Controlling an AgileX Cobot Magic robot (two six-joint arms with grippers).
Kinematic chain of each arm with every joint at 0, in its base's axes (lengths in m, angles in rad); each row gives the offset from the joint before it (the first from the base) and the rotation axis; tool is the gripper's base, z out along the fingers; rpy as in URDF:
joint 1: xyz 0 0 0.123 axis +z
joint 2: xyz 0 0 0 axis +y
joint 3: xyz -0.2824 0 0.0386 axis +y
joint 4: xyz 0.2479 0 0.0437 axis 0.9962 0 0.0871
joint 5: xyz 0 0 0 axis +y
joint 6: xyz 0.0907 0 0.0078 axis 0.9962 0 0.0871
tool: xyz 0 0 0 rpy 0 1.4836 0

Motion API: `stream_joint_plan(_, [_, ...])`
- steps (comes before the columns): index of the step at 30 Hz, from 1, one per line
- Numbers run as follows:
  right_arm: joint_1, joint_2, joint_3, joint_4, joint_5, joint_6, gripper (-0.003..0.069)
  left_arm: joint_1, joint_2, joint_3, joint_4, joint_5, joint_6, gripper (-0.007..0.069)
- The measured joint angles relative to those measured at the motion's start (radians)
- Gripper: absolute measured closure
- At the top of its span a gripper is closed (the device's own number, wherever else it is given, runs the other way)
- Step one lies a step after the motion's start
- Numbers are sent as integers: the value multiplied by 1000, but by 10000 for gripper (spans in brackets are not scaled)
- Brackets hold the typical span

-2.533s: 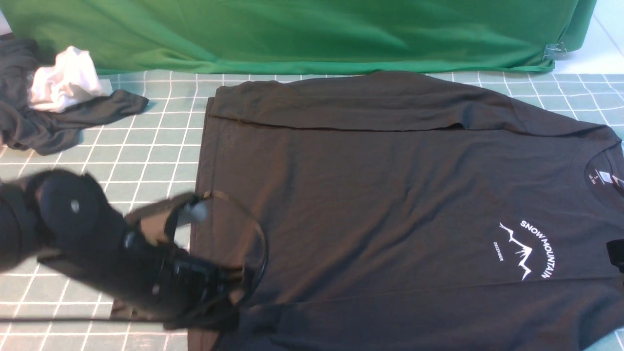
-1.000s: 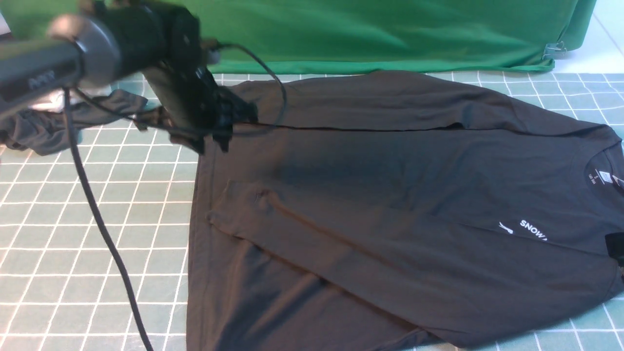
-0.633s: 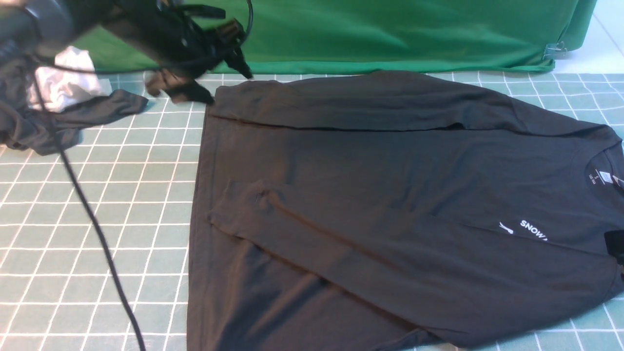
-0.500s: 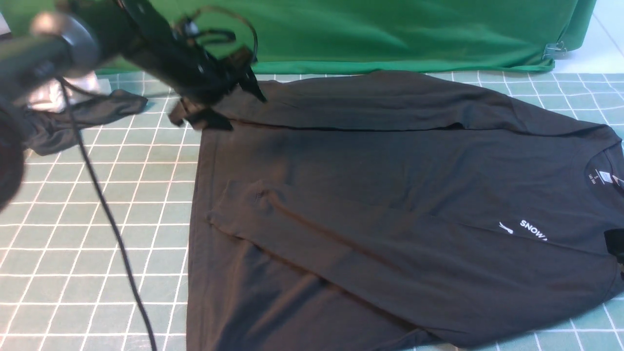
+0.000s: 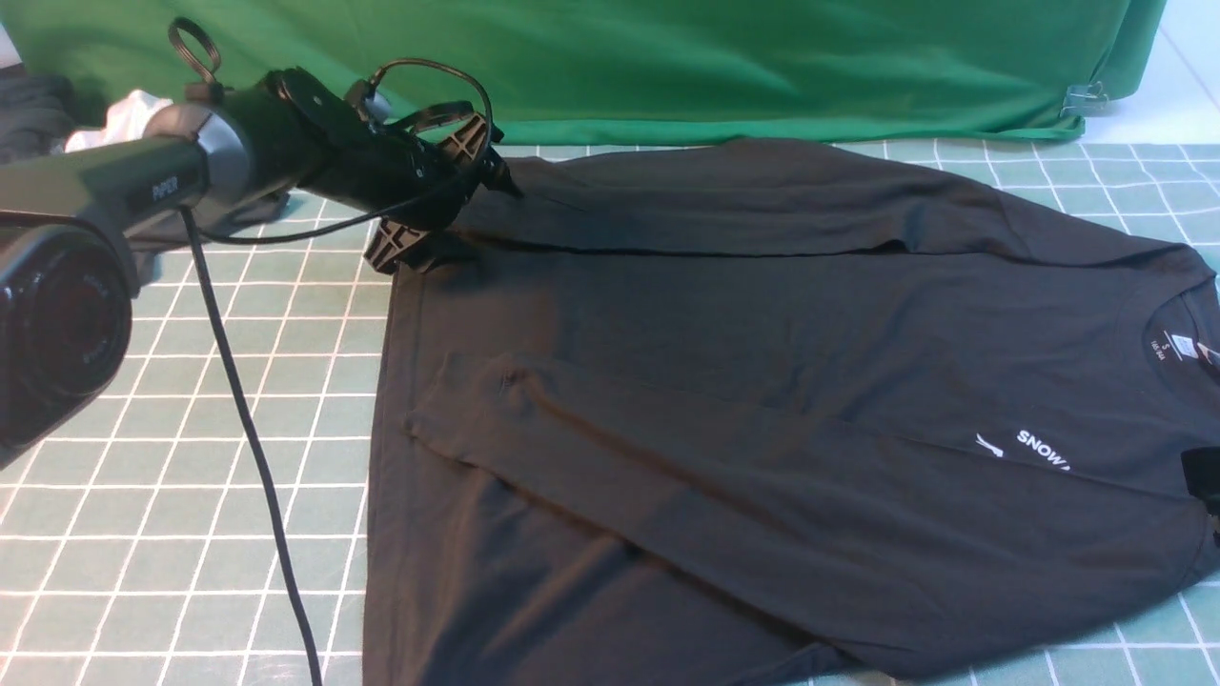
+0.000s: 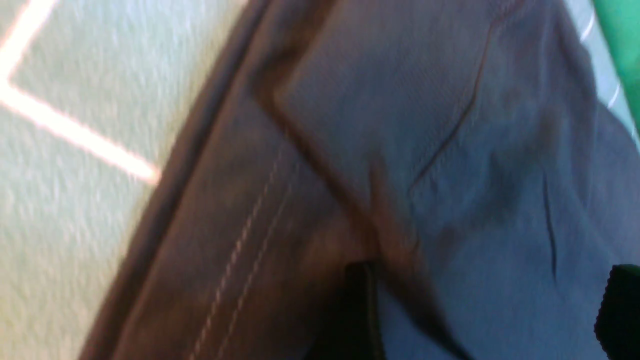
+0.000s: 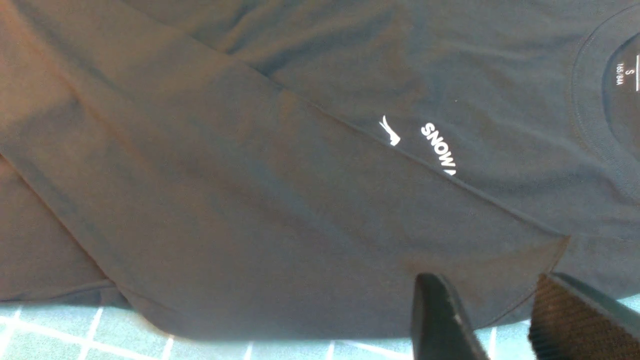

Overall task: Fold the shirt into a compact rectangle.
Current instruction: 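Grab the top left corner of the dark shirt with the left gripper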

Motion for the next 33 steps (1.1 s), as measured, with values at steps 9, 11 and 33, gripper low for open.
stream_joint_plan(9, [0,0,0,0,0,1,398,0,15,0,53,-162,11,41])
stream_joint_plan(11, [0,0,0,0,0,1,398,0,18,0,63,-199,16,41])
stream_joint_plan(33, [0,0,0,-15,-30,0,398,42,10,0,209,-95,22,231])
